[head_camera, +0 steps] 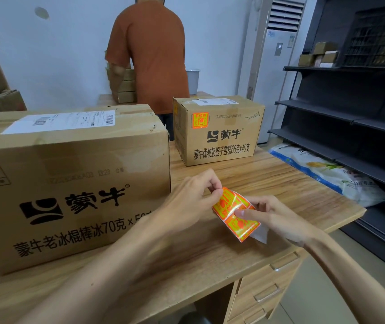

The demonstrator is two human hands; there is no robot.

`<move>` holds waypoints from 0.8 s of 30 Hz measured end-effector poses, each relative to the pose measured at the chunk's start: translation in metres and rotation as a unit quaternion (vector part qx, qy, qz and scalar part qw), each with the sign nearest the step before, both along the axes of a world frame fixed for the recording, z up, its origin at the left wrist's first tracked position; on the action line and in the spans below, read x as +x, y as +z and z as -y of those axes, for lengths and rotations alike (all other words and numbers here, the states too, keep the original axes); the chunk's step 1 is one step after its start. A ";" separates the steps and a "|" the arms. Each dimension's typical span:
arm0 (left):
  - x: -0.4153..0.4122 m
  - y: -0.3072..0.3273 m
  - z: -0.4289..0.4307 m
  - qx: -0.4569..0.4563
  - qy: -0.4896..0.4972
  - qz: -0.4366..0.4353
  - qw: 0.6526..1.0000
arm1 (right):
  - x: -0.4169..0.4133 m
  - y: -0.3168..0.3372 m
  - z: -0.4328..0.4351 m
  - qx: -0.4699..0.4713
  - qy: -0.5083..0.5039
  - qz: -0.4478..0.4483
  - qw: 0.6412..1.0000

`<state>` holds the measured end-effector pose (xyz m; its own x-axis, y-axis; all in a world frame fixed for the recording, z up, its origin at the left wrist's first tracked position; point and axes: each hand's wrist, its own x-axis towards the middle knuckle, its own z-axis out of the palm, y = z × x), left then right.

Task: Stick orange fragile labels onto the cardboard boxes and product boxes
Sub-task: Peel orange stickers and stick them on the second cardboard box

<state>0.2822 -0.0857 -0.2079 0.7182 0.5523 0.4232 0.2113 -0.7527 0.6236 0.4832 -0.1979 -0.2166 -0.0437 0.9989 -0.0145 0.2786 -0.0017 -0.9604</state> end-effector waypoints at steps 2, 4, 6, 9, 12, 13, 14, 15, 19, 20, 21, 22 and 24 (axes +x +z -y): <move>-0.002 0.003 0.001 0.015 -0.004 -0.022 1.000 | 0.000 0.000 -0.001 0.002 -0.021 0.001 1.000; -0.003 0.008 0.001 0.043 -0.005 -0.042 0.998 | 0.000 0.000 -0.002 0.003 -0.032 0.004 0.999; -0.004 0.012 0.002 0.076 0.000 -0.048 0.996 | -0.001 0.000 -0.003 0.006 -0.047 0.007 0.999; -0.003 0.013 0.004 0.115 0.009 -0.039 0.993 | -0.003 0.003 -0.006 0.014 -0.084 -0.006 0.996; -0.002 0.010 0.005 0.191 0.005 0.006 0.982 | -0.004 0.005 -0.008 0.012 -0.102 -0.007 0.995; -0.001 0.009 0.004 0.227 0.005 0.018 0.974 | -0.005 0.006 -0.008 0.007 -0.104 -0.001 0.995; -0.001 0.009 0.004 0.257 0.012 0.025 0.966 | -0.005 0.007 -0.009 0.002 -0.104 0.005 0.995; -0.001 0.008 0.004 0.266 0.020 0.029 0.963 | -0.006 0.008 -0.009 -0.001 -0.103 0.008 0.995; -0.003 0.003 0.005 0.145 0.016 0.041 0.988 | -0.008 0.010 -0.007 -0.006 -0.099 0.009 0.995; -0.003 0.002 0.004 0.112 0.014 0.037 0.993 | -0.009 0.010 -0.006 -0.006 -0.098 0.007 0.995; -0.003 0.002 0.004 0.088 0.014 0.031 0.996 | -0.009 0.010 -0.006 -0.006 -0.096 0.005 0.995; -0.003 0.002 0.004 0.076 0.013 0.029 0.997 | -0.008 0.010 -0.005 -0.006 -0.093 0.001 0.996; -0.003 0.001 0.004 0.067 0.008 0.037 0.997 | -0.008 0.010 -0.005 -0.009 -0.087 -0.005 0.996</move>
<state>0.2788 -0.0900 -0.2068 0.6739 0.4984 0.5454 0.1820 -0.8275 0.5312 0.4756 -0.1929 -0.2063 0.1291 0.9911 -0.0329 0.2627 -0.0662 -0.9626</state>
